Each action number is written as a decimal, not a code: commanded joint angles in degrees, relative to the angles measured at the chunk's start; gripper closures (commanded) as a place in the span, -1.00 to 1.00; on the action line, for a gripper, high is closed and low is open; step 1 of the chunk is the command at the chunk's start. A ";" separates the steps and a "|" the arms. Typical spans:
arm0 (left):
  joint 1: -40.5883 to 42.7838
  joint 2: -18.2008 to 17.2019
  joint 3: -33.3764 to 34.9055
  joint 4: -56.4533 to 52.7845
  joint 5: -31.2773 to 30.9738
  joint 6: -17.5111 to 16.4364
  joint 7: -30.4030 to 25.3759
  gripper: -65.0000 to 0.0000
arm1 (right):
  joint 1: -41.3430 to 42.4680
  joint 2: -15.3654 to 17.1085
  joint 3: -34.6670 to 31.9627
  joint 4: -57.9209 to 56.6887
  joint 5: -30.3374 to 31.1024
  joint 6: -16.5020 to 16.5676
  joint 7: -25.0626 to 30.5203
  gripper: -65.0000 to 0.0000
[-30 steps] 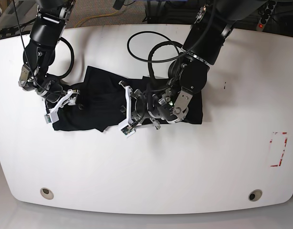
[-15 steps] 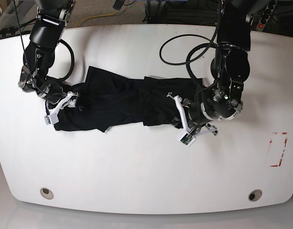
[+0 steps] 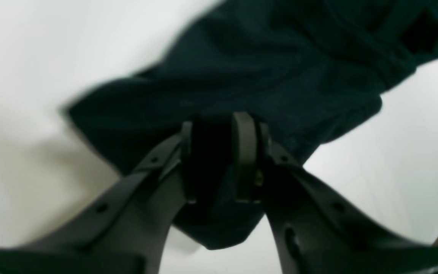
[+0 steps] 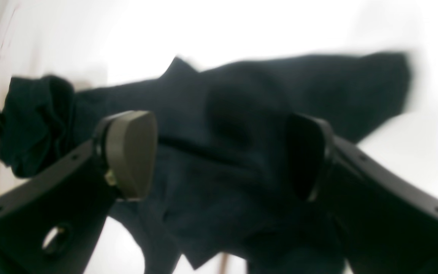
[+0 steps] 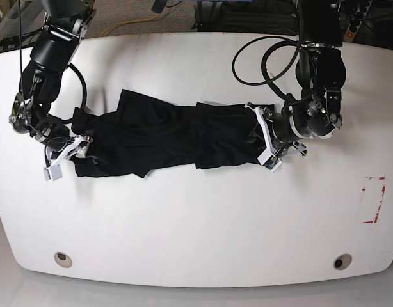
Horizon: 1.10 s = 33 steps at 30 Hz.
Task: Fold the T-shirt properly
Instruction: 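Pull the grasped strip section with the left gripper, straightening the strip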
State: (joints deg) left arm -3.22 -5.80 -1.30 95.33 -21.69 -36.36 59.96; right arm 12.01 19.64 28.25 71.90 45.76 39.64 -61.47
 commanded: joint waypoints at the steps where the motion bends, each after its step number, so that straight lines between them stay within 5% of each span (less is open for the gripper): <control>1: -1.04 -1.63 -0.24 -2.19 -0.59 -0.34 -1.46 0.64 | 1.92 1.86 1.42 1.20 2.90 0.36 0.15 -0.57; 9: -0.86 -5.67 -0.85 1.33 -0.86 -3.64 -0.76 0.64 | 5.62 6.87 2.65 -9.00 3.61 0.36 -0.02 -0.57; 16: -0.95 -6.11 -4.37 2.56 -0.68 -3.64 -0.32 0.64 | 6.32 7.48 2.65 -18.49 3.25 0.36 1.21 -1.00; 27: -0.78 -7.43 -4.72 -3.15 -0.50 -3.64 -0.76 0.64 | 2.28 1.68 2.30 -18.40 3.25 0.36 1.30 -0.77; 33: -0.86 -7.60 -4.46 -7.99 -0.33 -3.64 -5.42 0.64 | 2.19 -1.48 2.30 -18.40 3.17 0.36 1.30 -0.77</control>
State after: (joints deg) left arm -2.96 -12.93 -5.61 88.07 -21.26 -39.92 56.45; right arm 13.72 18.37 30.70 53.08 49.87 40.53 -58.67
